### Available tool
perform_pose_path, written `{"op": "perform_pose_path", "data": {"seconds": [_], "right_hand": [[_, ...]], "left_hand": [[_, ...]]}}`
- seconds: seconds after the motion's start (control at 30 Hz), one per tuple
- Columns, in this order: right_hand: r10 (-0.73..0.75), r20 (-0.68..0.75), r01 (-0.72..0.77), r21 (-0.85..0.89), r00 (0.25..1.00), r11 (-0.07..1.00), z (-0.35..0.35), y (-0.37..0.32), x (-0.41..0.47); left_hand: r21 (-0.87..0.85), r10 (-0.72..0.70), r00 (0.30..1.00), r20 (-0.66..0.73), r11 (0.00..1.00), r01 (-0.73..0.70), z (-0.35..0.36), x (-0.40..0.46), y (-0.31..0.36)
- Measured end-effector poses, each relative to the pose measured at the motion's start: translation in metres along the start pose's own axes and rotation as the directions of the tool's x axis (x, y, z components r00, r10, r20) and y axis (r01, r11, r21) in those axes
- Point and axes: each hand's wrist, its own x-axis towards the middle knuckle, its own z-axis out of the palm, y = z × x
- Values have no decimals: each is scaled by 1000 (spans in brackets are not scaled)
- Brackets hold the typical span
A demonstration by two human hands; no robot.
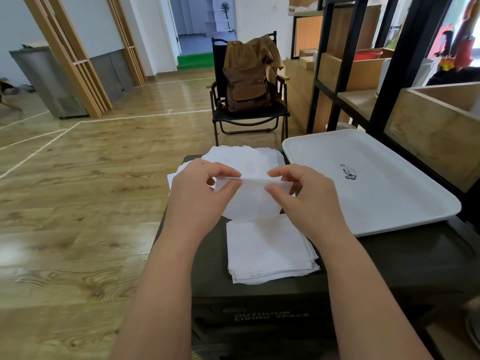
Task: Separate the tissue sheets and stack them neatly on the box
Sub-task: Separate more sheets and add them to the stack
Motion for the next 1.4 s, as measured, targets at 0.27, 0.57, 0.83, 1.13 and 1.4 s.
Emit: {"op": "perform_pose_path", "data": {"seconds": [0.27, 0.57, 0.83, 1.13, 1.4], "right_hand": [[6, 87, -12, 75, 996, 997, -10, -8, 2], [230, 265, -283, 182, 936, 942, -29, -15, 1], [455, 293, -372, -296, 841, 879, -18, 4, -9], [345, -1, -332, -278, 939, 901, -3, 4, -12], [296, 75, -285, -135, 952, 949, 5, -3, -15]], "left_hand": [[-68, -58, 989, 135, 995, 68, -6, 1, 6], [-202, -106, 909, 402, 958, 202, -18, -2, 12], [268, -377, 790, 484, 923, 276, 3, -6, -11], [172, -137, 990, -18, 975, 138, 16, 12, -14], [495, -120, 951, 285, 868, -39, 51, 30, -44]]}}
